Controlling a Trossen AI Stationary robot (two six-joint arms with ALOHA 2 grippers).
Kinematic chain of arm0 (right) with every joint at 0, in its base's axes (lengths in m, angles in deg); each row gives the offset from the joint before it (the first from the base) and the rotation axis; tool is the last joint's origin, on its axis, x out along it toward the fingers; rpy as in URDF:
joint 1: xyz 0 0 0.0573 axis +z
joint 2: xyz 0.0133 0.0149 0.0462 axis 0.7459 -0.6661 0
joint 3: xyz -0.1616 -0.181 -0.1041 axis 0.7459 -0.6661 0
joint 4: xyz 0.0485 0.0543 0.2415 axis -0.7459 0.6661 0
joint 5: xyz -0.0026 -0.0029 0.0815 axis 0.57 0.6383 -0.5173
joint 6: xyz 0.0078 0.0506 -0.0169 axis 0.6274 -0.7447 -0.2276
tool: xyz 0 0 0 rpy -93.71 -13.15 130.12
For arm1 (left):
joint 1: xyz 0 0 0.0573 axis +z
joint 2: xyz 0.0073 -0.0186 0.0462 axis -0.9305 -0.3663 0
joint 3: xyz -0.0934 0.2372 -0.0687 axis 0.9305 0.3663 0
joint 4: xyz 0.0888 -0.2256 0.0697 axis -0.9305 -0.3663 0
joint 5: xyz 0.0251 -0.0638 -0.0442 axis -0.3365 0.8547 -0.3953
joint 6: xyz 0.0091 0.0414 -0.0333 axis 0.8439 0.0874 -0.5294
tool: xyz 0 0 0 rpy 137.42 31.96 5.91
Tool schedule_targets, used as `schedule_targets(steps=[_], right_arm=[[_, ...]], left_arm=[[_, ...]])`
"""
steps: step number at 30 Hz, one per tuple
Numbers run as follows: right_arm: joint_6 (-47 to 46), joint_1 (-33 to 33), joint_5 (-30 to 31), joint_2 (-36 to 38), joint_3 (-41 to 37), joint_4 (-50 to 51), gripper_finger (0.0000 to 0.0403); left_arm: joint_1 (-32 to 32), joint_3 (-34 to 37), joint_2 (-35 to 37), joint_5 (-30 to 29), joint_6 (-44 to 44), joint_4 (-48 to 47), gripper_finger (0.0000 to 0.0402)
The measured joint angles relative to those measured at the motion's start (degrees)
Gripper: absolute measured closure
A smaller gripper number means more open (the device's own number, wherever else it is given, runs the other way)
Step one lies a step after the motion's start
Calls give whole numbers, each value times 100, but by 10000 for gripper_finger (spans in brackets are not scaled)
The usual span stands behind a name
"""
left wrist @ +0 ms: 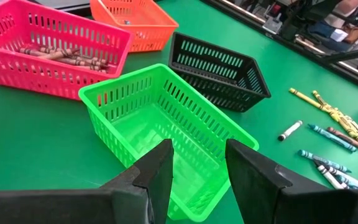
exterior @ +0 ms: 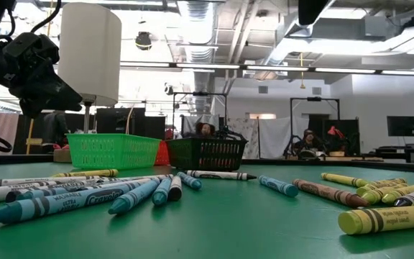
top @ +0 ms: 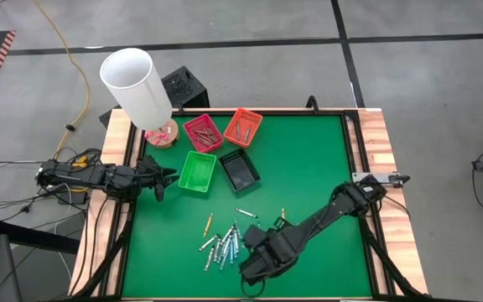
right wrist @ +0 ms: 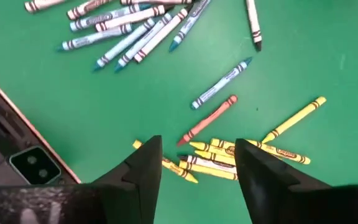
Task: Sort crayons
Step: Put the brown crayon into the red bin
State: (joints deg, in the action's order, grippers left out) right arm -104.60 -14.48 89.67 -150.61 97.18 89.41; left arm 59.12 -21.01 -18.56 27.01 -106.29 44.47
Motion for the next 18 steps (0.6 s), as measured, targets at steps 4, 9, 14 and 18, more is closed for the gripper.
schedule_targets(steps=[4,9,14,18], right_arm=[[44,115,686,-2,0,0,205],[420,116,1395,-17,-26,-165,215],[1042,-88,1319,-28,-630,-1122,225],[1154,-124,1362,152,-1129,-1396,227]], left_arm=[[-2,0,0,57,-47,0,265],[0,0,0,287,-49,1,265],[0,0,-2,450,-49,1,265],[0,0,-2,401,-49,2,265]])
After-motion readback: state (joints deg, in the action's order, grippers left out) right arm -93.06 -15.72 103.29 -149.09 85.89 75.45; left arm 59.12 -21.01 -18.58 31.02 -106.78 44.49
